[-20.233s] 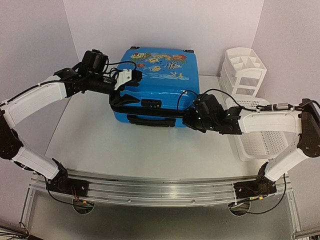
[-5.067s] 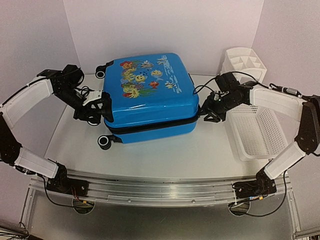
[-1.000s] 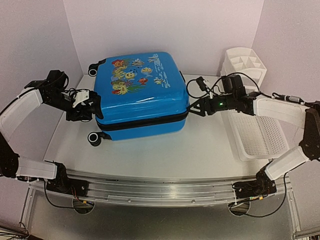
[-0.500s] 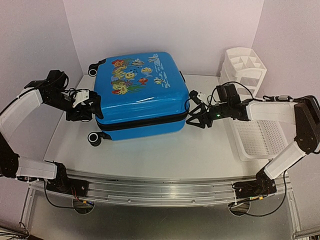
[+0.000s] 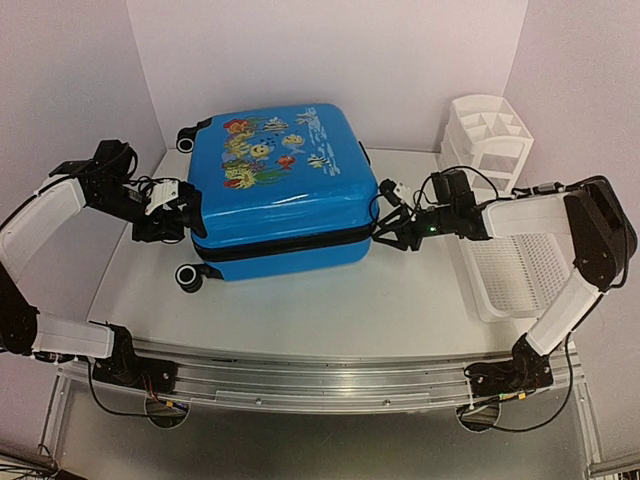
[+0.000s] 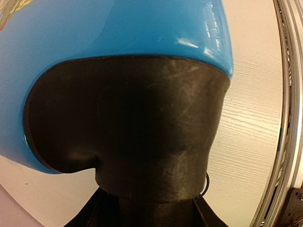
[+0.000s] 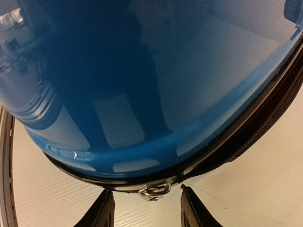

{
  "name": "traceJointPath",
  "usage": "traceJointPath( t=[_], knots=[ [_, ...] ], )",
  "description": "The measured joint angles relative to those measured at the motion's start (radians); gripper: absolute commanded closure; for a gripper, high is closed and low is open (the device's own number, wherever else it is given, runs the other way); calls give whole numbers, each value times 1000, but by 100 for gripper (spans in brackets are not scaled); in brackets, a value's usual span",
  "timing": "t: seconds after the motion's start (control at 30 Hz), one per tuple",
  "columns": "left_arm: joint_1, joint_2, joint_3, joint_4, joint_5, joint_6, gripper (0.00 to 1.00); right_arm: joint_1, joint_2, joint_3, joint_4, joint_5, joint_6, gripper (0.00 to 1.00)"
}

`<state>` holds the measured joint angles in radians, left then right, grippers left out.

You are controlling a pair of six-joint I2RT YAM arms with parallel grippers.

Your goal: Open, take out, and arrange the luggage

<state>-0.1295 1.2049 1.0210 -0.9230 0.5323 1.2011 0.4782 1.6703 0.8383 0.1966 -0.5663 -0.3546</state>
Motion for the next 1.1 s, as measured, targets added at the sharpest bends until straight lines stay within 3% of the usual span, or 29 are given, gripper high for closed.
traceJointPath(
  t=[0.13, 0.37, 0.5, 0.67, 0.9, 1.1],
  knots=[
    [0, 0, 0, 0, 1, 0, 100, -2, 0, 1, 3, -15, 3, 66],
    [0, 2, 0, 4, 6, -2, 100, -6, 0, -2, 17, -54, 42, 90],
    [0, 6, 0, 8, 7, -2, 100, -9, 0, -17, 51, -53, 77, 96],
    [0, 6, 0, 9, 7, -3, 100, -9, 0, -23, 69, -38, 112, 84],
    [0, 6, 0, 13, 8, -6, 100, -11, 0, -39, 117, -11, 135, 82],
    [0, 6, 0, 17, 8, -6, 100, -20, 0, -49, 166, -17, 158, 74]
  ],
)
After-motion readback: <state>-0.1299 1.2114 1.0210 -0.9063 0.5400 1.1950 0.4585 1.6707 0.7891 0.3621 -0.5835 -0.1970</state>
